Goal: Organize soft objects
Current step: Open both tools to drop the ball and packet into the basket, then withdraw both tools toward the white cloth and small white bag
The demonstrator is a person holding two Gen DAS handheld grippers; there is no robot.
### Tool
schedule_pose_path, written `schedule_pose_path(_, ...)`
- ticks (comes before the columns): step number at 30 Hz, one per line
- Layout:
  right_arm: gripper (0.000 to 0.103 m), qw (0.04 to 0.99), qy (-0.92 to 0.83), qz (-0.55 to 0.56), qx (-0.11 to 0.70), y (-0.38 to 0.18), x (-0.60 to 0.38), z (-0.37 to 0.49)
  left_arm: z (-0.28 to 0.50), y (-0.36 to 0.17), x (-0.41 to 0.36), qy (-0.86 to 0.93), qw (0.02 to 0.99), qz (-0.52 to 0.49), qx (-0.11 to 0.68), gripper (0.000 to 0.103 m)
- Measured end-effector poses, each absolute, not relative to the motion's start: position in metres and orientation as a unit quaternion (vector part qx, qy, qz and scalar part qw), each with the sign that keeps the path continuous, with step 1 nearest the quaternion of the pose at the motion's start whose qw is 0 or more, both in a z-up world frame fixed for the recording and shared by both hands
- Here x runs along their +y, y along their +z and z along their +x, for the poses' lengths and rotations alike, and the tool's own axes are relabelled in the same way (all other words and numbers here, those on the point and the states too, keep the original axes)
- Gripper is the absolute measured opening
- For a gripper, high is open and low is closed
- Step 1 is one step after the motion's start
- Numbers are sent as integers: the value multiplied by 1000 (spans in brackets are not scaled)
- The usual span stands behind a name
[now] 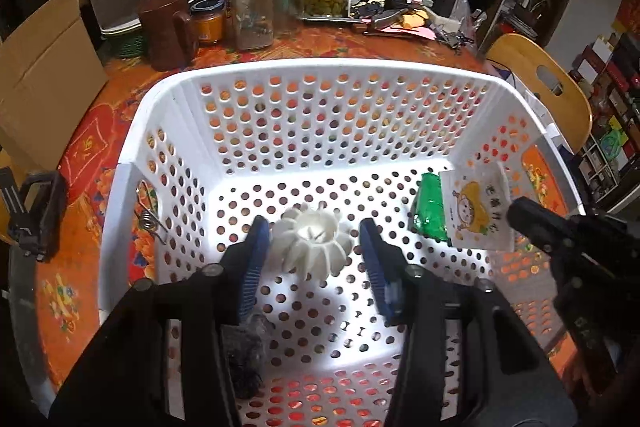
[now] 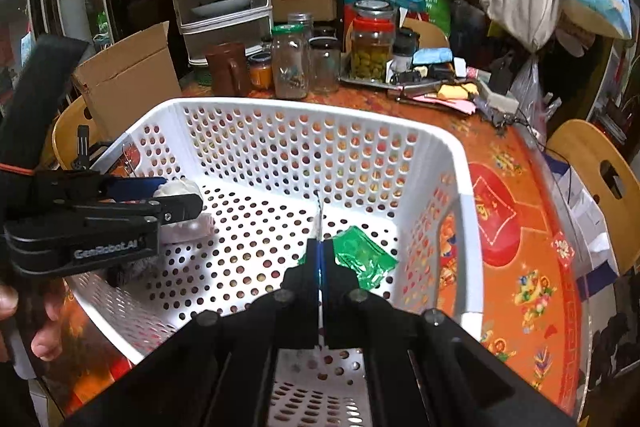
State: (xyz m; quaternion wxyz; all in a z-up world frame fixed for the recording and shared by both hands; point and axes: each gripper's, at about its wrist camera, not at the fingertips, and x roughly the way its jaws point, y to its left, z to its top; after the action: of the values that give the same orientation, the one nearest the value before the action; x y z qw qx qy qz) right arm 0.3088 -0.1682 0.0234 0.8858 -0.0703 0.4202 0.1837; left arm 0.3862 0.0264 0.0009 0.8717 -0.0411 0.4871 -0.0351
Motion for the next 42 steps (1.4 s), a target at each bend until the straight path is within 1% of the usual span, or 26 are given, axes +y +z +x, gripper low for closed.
schedule_pose_path(1, 0, 886, 184, -70, 419, 24, -168, 308, 385, 1, 26, -35, 873, -38, 485, 60)
schedule_pose_path(2, 0, 887, 185, -68, 417, 24, -169, 307, 383, 2, 26, -35, 875, -35, 482, 65)
schedule_pose_path(5, 0, 886, 193, -57, 418, 25, -170, 308, 380, 6, 25, -40, 877, -39, 478, 68)
schedule_pose_path(7, 3, 885, 194, -55, 419, 26, -171, 307, 376, 10, 25, -47, 879, -45, 473, 70)
schedule_pose_path(8, 12, 885, 196, -52, 419, 27, -172, 307, 374, 13, 25, -48, 880, -46, 470, 73)
schedule_pose_path(9, 32, 885, 198, -48, 418, 28, -173, 305, 370, 17, 25, -51, 882, -47, 465, 74)
schedule_pose_path(10, 47, 886, 199, -46, 416, 29, -174, 304, 366, 20, 25, -52, 885, -48, 460, 76)
schedule_pose_path(11, 73, 889, 198, -43, 411, 32, -176, 301, 362, 24, 25, -53, 888, -47, 455, 78)
schedule_pose_path(12, 83, 891, 199, -41, 405, 35, -177, 298, 357, 29, 25, -53, 891, -44, 449, 79)
schedule_pose_path(14, 83, 894, 204, -35, 398, 42, -179, 291, 344, 40, 26, -53, 898, -39, 435, 83)
schedule_pose_path(16, 87, 897, 208, -32, 389, 49, -182, 282, 332, 50, 28, -56, 902, -41, 425, 84)
schedule_pose_path(18, 100, 901, 206, -32, 380, 55, -186, 270, 316, 59, 31, -58, 908, -42, 412, 86)
schedule_pose_path(21, 103, 906, 207, -31, 367, 62, -191, 251, 288, 71, 33, -57, 919, -36, 389, 90)
schedule_pose_path(25, 103, 912, 206, -26, 354, 66, -200, 222, 247, 83, 33, -62, 927, -32, 370, 92)
schedule_pose_path(29, 103, 915, 204, -17, 347, 58, -212, 186, 205, 85, 34, -62, 933, -35, 354, 99)
schedule_pose_path(35, 103, 912, 193, 11, 362, 18, -221, 138, 175, 52, 29, -63, 925, -44, 373, 99)
schedule_pose_path(38, 103, 906, 200, 33, 373, -4, -222, 122, 177, 24, 23, -67, 915, -44, 395, 99)
schedule_pose_path(42, 103, 898, 212, 26, 386, -30, -209, 107, 191, -11, 13, -76, 900, -46, 428, 99)
